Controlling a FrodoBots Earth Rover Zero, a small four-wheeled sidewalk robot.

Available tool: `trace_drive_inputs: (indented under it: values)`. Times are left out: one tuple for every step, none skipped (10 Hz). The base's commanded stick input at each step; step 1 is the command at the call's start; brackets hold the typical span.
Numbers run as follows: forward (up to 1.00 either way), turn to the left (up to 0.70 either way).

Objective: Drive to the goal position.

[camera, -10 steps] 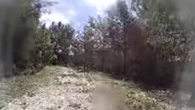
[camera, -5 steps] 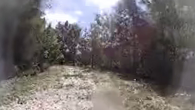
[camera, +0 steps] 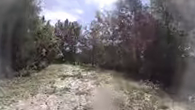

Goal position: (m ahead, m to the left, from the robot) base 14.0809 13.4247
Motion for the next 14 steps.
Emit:
trace_drive_inputs:
  values:
    - [0.67,0.0]
    - [0.67,0.0]
    - [0.67,0.0]
    - [0.67,0.0]
    - [0.67,0.01]
    - [0.67,0.04]
    - [0.69,0.14]
    - [0.7,0.0]
    - [0.7,0.0]
    - [0.7,0.0]
    - [0.7,0.0]
    - [0.7,0.0]
    - [0.7,0.0]
    - [0.7,0.0]
